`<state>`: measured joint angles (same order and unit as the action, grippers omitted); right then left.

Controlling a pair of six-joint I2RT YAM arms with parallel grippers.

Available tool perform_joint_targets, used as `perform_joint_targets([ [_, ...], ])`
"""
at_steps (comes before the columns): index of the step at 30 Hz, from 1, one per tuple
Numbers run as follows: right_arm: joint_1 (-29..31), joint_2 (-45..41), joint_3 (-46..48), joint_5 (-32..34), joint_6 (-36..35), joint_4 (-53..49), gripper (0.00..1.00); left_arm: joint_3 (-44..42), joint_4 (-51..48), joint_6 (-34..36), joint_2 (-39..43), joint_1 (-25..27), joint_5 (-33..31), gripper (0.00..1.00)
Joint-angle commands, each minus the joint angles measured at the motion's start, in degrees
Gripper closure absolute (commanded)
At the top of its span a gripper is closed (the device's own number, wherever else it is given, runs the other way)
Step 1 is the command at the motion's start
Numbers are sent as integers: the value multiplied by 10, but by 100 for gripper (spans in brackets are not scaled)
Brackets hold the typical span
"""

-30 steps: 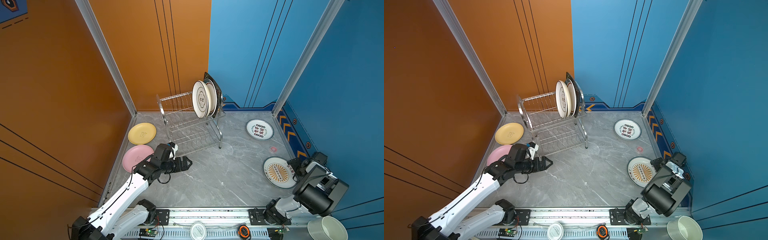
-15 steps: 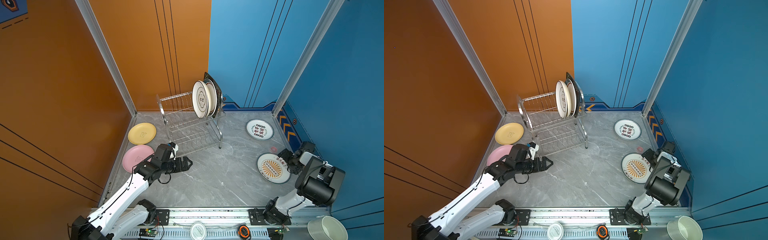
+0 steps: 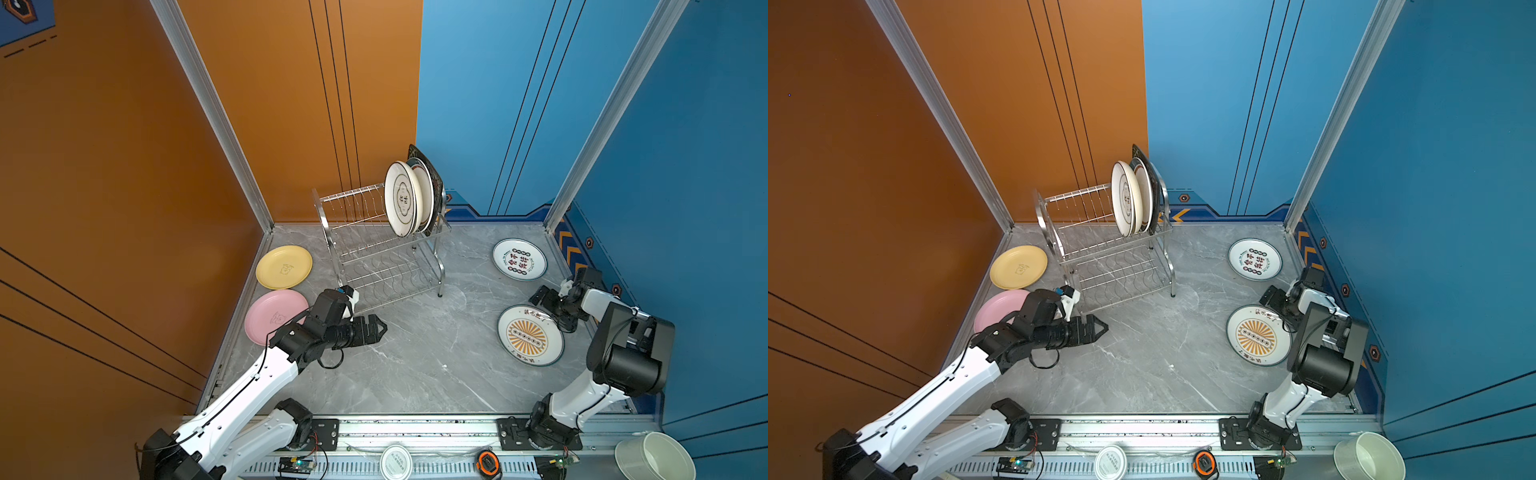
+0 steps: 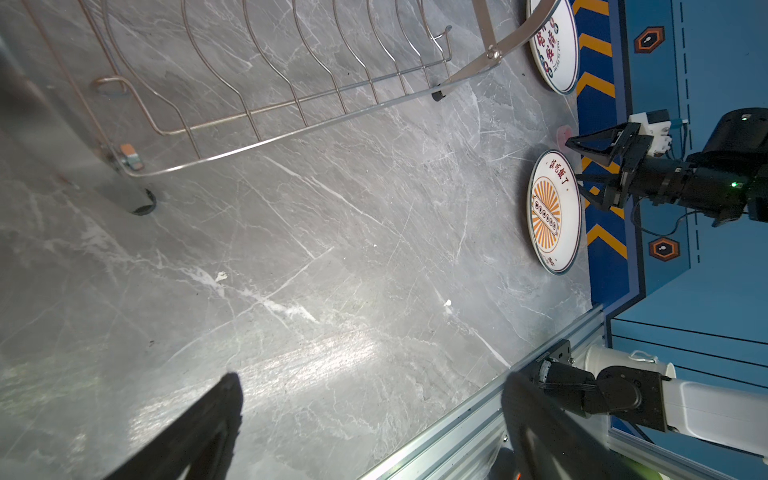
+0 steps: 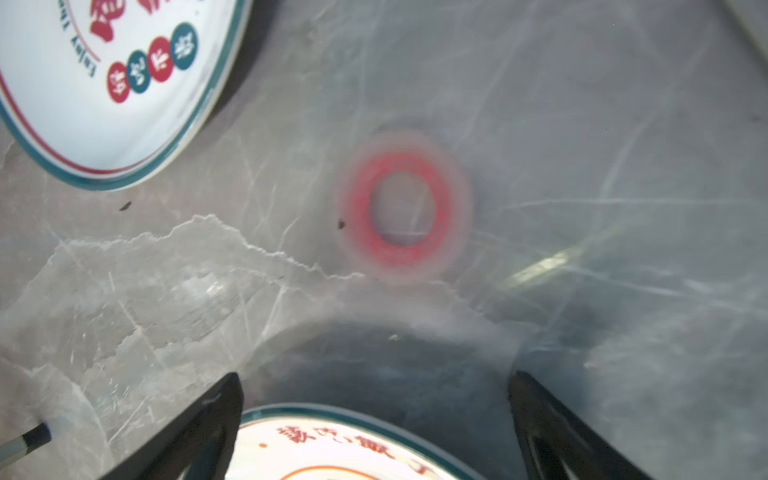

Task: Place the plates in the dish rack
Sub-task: 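Push the white sunburst plate toward the left gripper with the right gripper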

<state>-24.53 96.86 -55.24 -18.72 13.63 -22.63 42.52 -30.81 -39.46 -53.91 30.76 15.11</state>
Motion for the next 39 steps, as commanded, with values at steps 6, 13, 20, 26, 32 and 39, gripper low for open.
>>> perform_joint_targets([
  [6, 67, 4, 26, -59, 2, -104, 0, -12, 22, -12, 6, 11, -17, 2],
  [13, 54, -48, 59, -4, 3, -147, 0, -19, 31, -14, 9, 13, -18, 2],
  [20, 12, -71, 79, -16, 1, -175, 0, -28, 34, -13, 17, 13, -16, 2],
  [26, 16, -92, 110, -53, 19, -182, 0, -32, 33, -13, 28, 13, -17, 2],
  [32, 64, -117, 121, -92, 55, -183, 0, -42, 33, -19, 44, 13, -18, 2],
  [39, 144, -148, 161, -133, 117, -145, 0, -49, 33, -22, 50, 14, -16, 2],
])
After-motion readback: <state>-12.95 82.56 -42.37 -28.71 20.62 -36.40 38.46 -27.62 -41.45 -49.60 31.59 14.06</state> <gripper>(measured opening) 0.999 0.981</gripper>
